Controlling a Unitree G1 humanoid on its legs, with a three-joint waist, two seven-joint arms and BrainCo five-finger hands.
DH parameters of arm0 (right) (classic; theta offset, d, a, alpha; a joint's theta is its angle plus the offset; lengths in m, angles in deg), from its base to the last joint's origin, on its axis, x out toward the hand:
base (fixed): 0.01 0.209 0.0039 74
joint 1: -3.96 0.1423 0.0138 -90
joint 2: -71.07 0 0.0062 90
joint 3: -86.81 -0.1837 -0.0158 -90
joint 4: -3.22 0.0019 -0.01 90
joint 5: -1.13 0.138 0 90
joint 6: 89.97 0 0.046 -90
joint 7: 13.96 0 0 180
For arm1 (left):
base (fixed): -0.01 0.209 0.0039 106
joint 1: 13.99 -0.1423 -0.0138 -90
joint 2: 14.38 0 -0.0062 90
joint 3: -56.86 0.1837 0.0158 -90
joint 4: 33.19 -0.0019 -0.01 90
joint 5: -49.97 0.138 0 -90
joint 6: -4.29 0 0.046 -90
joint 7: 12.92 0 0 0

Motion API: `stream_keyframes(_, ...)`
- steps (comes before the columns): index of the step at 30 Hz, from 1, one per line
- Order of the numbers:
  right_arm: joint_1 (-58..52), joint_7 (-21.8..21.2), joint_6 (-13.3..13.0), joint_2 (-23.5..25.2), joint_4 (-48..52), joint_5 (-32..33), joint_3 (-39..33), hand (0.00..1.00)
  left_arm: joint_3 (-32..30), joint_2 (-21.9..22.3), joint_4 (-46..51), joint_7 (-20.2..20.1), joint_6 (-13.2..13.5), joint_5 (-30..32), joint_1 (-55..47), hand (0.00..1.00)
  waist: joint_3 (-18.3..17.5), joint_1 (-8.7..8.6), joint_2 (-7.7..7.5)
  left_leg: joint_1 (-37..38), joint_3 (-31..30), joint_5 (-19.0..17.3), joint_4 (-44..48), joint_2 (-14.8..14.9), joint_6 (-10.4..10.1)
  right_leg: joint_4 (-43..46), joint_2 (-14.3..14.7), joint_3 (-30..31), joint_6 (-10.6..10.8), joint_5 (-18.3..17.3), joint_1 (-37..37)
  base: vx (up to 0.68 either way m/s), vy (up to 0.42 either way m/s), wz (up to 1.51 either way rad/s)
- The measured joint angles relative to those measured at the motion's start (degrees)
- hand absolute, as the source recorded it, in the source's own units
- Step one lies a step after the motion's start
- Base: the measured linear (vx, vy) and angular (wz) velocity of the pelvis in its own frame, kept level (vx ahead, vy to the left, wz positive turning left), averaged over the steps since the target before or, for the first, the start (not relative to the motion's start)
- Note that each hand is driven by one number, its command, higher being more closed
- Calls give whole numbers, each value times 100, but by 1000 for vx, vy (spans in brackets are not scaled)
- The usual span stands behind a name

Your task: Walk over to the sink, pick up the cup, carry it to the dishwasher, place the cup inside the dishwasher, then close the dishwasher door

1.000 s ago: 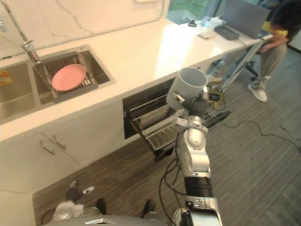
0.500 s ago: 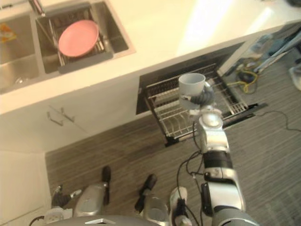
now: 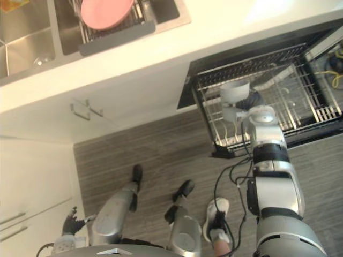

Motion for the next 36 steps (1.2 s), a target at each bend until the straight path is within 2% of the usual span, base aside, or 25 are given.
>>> stream_keyframes(7,433,-125,-22,-405,-596,-21,218,100,487,11,4,-137,-17,-126,25,0,130,122,396,-205,-16,273,-329,-92,50,1,-75,-4,7,132,-343,-23,24,3)
stream_keyframes(12,802,355,9,-700,-703,-245,244,100,956,32,-1,-252,-69,-239,27,0,172,177,713,-335,16,409,-516,-176,111,1,-157,36,31,219,-584,-13,31,-1)
stream_keyframes(17,1062,511,9,-756,-699,-396,375,100,1057,22,2,-285,-89,-524,27,0,144,202,754,-482,135,448,-563,-212,131,1,-201,169,29,280,-837,1,24,-12)
stream_keyframes(18,1075,512,10,-804,-699,-458,397,0,1104,22,12,-290,-83,-615,28,0,117,205,791,-504,134,453,-563,-228,138,1,-219,174,31,288,-862,11,21,-3)
stream_keyframes(25,1115,468,16,-900,-694,-402,434,0,1364,19,152,-377,-92,-802,27,0,-35,276,1002,-510,116,453,-563,-309,139,2,-307,239,70,315,-903,0,8,-2)
stream_keyframes(29,1115,302,-56,-898,-686,-153,430,0,1415,19,167,-439,-100,-894,25,0,-62,283,1039,-510,108,453,-564,-320,139,5,-319,225,75,322,-898,0,0,0)
stream_keyframes(34,1114,159,-436,-896,-466,218,392,0,1405,22,170,-509,-187,-905,25,0,-62,240,1038,-441,102,468,-562,-332,159,40,-333,158,77,332,-816,7,3,2)
stream_keyframes(36,1072,119,-745,-864,-183,565,157,0,1366,36,156,-507,-197,-904,24,0,-55,209,1030,-318,92,461,-563,-338,161,41,-339,144,94,314,-675,2,0,2)
